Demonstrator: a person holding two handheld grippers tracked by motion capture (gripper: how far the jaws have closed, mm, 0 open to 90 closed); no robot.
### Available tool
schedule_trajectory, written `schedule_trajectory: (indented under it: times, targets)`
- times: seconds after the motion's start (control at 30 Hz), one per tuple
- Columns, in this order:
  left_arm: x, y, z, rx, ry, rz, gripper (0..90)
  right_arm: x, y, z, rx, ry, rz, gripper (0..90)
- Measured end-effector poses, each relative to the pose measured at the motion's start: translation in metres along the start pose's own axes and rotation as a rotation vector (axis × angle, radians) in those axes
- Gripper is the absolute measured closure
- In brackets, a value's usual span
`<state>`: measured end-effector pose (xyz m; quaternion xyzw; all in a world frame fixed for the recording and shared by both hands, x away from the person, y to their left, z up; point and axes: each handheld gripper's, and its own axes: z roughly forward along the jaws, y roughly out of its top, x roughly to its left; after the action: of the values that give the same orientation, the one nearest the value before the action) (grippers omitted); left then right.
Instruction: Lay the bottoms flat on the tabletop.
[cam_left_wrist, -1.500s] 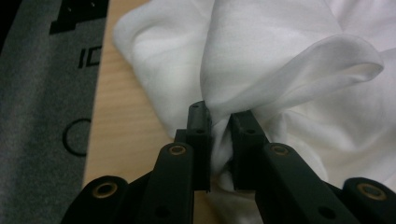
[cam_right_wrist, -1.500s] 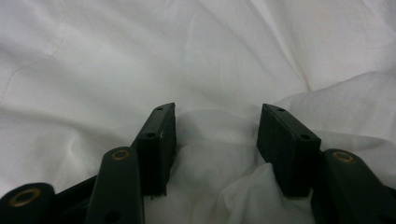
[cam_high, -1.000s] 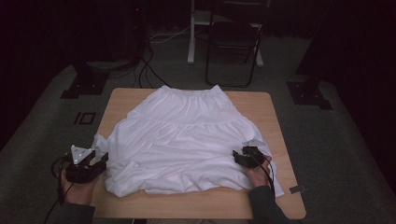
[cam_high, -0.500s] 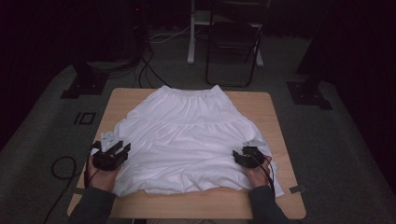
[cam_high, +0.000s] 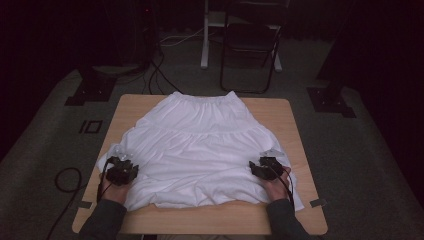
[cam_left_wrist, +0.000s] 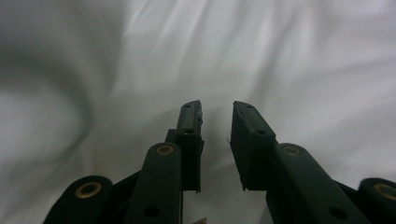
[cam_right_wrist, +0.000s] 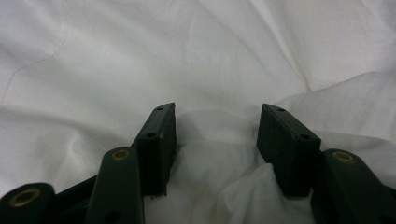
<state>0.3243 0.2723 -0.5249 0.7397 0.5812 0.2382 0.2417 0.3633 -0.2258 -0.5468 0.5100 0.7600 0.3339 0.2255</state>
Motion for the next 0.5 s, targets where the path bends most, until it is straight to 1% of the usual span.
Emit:
schedule_trajectory:
  times: [0.07,0.1,0.13,0.17,0.27,0.37,0.4,0.47,0.5]
  targets:
    - [0.01,-0.015,-0.004,0.01,0.021,-0.023,74.2,0.0,0.0,0.0,0.001,0.0,0.0,46.7]
    - [0.013,-0.02,-0.006,0.0,0.011,-0.032,75.0,0.0,0.0,0.0,0.001,0.0,0.001,46.6]
    - [0.018,-0.027,-0.011,-0.019,0.002,-0.051,75.8,0.0,0.0,0.0,0.002,0.0,0.0,46.6]
    - [0.021,-0.031,-0.016,-0.021,0.014,-0.06,75.8,0.0,0.0,0.0,0.002,0.0,0.002,46.7]
    - [0.025,-0.041,-0.025,-0.013,0.045,-0.064,75.6,0.0,0.0,0.0,0.003,0.0,0.002,46.7]
    - [0.029,-0.052,-0.033,-0.014,0.063,-0.059,75.0,0.0,0.0,0.0,0.002,0.0,0.002,46.7]
    - [0.029,-0.054,-0.035,-0.015,0.07,-0.061,74.8,0.0,0.0,0.0,0.002,0.0,0.002,46.7]
    - [0.032,-0.058,-0.041,-0.01,0.099,-0.058,73.0,0.0,0.0,0.0,0.002,0.001,0.001,46.7]
    - [0.032,-0.058,-0.041,-0.01,0.099,-0.058,72.2,0.0,0.0,0.0,0.002,0.001,0.0,46.6]
